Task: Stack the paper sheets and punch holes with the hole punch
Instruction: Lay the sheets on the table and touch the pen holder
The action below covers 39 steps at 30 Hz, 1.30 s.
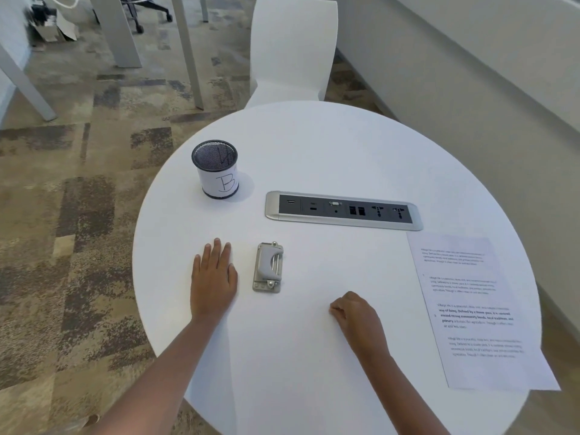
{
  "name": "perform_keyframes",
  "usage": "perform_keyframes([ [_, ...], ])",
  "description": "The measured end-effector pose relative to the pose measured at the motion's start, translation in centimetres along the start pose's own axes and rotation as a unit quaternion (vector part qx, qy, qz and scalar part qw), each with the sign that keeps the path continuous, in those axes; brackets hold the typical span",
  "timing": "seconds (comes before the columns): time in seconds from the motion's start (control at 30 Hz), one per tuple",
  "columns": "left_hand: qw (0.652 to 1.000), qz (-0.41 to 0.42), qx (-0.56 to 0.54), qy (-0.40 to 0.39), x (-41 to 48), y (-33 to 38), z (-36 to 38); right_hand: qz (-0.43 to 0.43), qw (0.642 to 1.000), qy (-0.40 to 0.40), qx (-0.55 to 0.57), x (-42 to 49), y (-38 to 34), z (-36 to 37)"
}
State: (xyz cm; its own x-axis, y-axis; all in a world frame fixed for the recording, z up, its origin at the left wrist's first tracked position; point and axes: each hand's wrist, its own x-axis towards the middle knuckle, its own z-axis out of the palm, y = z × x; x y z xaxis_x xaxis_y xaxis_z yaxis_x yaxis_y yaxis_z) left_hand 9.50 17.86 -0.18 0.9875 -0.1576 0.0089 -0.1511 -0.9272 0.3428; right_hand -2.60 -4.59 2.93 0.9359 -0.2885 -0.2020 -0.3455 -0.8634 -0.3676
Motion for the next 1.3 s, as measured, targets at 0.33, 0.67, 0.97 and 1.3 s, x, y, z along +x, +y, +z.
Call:
perform_keyframes([
  [0.33, 1.0, 0.001, -0.002, -0.006, 0.1, 0.0, -0.1, -0.016, 0.993, -0.002, -0.114, 1.3, -1.1, 0.5],
  [0.67, 0.999, 0.026, 0.005, -0.02, 1.4, -0.7, -0.3, -0.018, 0.99, 0.039, 0.132, 8.6, -8.3, -2.3],
  [0.97, 0.999, 0.042, 0.002, -0.024, 3.2, -1.1, -0.7, -0.152, 0.957, 0.103, 0.224, 17.7, -21.8, -7.1],
  [1.3, 0.999, 0.042, 0.014, -0.025, 3.6, -1.4, -0.7, -0.128, 0.969, 0.083, 0.195, 22.5, -24.8, -7.1],
])
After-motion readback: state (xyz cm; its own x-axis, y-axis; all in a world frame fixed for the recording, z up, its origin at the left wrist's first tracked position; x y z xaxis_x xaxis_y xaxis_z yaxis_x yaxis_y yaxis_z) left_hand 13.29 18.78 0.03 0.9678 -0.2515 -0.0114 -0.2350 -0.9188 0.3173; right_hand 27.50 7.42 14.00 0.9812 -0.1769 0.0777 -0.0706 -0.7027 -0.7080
